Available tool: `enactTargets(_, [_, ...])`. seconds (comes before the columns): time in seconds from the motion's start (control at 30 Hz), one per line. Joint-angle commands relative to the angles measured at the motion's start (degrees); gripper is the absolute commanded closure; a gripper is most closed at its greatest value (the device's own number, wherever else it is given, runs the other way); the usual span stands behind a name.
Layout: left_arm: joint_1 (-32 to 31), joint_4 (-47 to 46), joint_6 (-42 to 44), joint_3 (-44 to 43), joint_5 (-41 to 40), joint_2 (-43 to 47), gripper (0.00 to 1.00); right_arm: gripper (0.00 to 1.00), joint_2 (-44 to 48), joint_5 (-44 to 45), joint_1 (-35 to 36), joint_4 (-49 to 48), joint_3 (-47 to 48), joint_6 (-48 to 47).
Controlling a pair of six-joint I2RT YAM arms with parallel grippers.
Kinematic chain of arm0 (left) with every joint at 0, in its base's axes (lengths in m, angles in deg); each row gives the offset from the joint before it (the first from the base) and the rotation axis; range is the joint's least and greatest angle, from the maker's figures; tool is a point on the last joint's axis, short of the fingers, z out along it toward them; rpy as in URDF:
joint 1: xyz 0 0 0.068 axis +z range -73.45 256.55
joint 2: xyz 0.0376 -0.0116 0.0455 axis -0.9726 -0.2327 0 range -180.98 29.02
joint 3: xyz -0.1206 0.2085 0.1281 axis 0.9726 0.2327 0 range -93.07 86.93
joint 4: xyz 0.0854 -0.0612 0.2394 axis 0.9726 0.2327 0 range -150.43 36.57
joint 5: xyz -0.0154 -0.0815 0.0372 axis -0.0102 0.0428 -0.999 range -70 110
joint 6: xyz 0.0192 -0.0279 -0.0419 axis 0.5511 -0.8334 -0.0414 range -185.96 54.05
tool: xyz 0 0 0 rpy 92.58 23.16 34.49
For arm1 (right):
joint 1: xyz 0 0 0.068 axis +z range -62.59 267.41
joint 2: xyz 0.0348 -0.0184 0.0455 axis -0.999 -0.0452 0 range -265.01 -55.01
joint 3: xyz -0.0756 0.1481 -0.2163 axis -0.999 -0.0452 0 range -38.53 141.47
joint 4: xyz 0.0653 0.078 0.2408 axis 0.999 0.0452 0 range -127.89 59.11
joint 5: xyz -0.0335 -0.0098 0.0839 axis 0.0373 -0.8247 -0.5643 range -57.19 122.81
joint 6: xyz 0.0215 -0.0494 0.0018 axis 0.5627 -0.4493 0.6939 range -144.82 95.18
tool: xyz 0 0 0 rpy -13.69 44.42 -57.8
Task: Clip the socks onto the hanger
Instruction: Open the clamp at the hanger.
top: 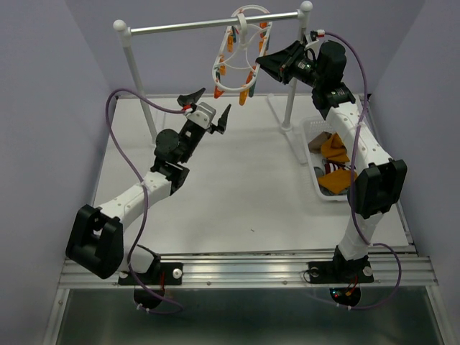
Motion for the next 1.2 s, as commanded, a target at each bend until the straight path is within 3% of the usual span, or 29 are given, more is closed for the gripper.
enactTargets(0.0, [-2.70,-9.93,5.92,0.36,-9.95,-1.55,0.05,0.77,3.16,-1.32,0.33,-3.69,-0.07,0.39])
enactTargets(0.3, [-4.99,-20.82,10.06,2.38,-18.90,-4.62,0.04,0.77,3.24,-1.93,0.33,-3.78,-0.42,0.39])
enactTargets(0.73, [-7.37,-26.46,11.13,0.18,-21.64,-8.76,0.05,0.76,4.56,-2.28,0.33,-4.92,-2.88,0.83])
enactTargets(1.17, [-7.19,-13.89,7.07,-6.93,-17.24,-8.23,0.14,0.76,4.92,-3.34,0.33,-4.92,-3.32,0.22])
